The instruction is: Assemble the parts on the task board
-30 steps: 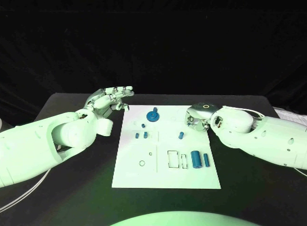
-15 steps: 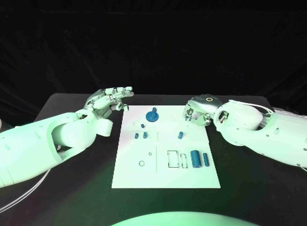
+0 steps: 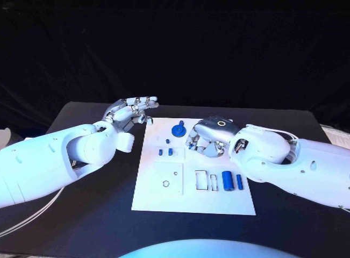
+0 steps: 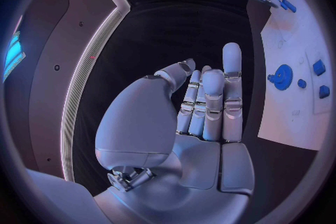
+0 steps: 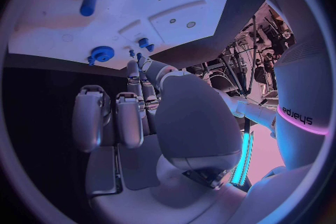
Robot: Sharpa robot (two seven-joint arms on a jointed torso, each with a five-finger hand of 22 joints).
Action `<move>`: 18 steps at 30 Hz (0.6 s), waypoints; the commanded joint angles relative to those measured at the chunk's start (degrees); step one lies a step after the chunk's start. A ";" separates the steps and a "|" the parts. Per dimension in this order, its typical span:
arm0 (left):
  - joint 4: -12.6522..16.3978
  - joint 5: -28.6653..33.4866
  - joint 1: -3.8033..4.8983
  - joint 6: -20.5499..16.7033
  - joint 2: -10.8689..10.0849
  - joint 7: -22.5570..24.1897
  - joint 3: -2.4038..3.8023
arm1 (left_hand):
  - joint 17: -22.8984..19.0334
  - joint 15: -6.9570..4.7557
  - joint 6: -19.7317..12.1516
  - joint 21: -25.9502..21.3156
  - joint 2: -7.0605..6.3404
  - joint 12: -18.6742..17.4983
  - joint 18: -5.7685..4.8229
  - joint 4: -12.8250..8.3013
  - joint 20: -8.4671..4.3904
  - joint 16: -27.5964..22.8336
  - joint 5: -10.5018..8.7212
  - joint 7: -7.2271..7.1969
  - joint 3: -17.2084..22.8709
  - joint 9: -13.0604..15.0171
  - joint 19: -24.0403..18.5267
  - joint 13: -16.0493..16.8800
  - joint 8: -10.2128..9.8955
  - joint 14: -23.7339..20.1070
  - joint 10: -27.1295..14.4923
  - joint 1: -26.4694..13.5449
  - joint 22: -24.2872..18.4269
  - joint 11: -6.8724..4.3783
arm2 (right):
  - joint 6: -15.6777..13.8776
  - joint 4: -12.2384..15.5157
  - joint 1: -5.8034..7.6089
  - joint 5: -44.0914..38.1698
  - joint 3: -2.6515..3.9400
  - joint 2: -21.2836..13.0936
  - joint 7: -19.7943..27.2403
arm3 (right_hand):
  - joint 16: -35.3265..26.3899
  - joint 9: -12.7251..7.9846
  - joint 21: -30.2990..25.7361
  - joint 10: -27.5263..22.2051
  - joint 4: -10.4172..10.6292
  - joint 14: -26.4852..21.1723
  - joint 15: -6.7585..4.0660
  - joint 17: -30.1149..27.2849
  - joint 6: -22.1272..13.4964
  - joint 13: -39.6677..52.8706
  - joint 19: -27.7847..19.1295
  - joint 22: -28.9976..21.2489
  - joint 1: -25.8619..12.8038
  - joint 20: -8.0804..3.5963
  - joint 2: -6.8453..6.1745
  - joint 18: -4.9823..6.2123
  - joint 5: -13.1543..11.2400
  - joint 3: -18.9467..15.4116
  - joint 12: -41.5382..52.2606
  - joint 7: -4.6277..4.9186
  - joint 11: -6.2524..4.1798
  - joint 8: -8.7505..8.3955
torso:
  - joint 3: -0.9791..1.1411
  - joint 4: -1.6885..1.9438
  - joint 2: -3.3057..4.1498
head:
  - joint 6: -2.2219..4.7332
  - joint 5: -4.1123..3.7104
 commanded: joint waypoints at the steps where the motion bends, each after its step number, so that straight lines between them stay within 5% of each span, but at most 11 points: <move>1: 0.36 0.24 0.00 1.26 0.10 0.15 0.03 | -0.05 -0.13 -0.32 -0.20 -0.08 0.37 0.63 -0.38 -0.04 -0.10 -0.07 -0.08 0.05 -0.06 -0.23 -0.07 0.00 -0.40 -0.46 0.36 -0.07 0.05 | 0.11 0.07 -1.49 -0.53 -0.12 1.67 1.34 | 0.33 0.08 0.26 1.03 -0.54 4.11 0.14 4.03 -0.10 -0.10 0.28 -0.04 0.23 -0.13 0.33 0.39 0.19 0.05 -0.37 0.48 -0.51 0.23 | -0.11 -0.13 -0.03 | -0.46 1.09; 10: 0.88 0.24 -0.01 1.33 -0.04 0.20 0.02 | -0.05 -0.13 -0.32 -0.20 -0.08 0.37 0.63 -0.38 -0.04 -0.10 -0.07 -0.08 0.05 -0.06 -0.23 -0.07 0.00 -0.40 -0.46 0.36 -0.07 0.05 | 1.01 -3.30 -5.95 -0.29 -0.48 6.38 2.87 | 0.33 0.09 0.16 1.02 -0.79 4.10 0.44 3.99 -0.18 -0.26 0.24 -0.17 0.23 0.06 0.34 0.40 0.31 0.12 -0.47 0.65 -0.38 0.07 | -0.09 0.01 0.01 | -0.88 1.80; 18: 1.12 0.24 -0.01 1.36 -0.20 0.18 0.02 | -0.05 -0.13 -0.32 -0.20 -0.08 0.37 0.63 -0.38 -0.04 -0.10 -0.07 -0.08 0.05 -0.06 -0.23 -0.07 0.00 -0.40 -0.46 0.36 -0.07 0.05 | 2.02 -5.25 -7.41 -0.10 -0.72 8.14 3.26 | 0.33 0.10 0.16 1.02 -0.89 4.09 0.55 3.97 -0.20 -0.33 0.24 -0.18 0.22 0.14 0.34 0.40 0.38 0.15 -0.49 0.71 -0.32 0.02 | -0.05 -0.08 -0.01 | -1.20 2.24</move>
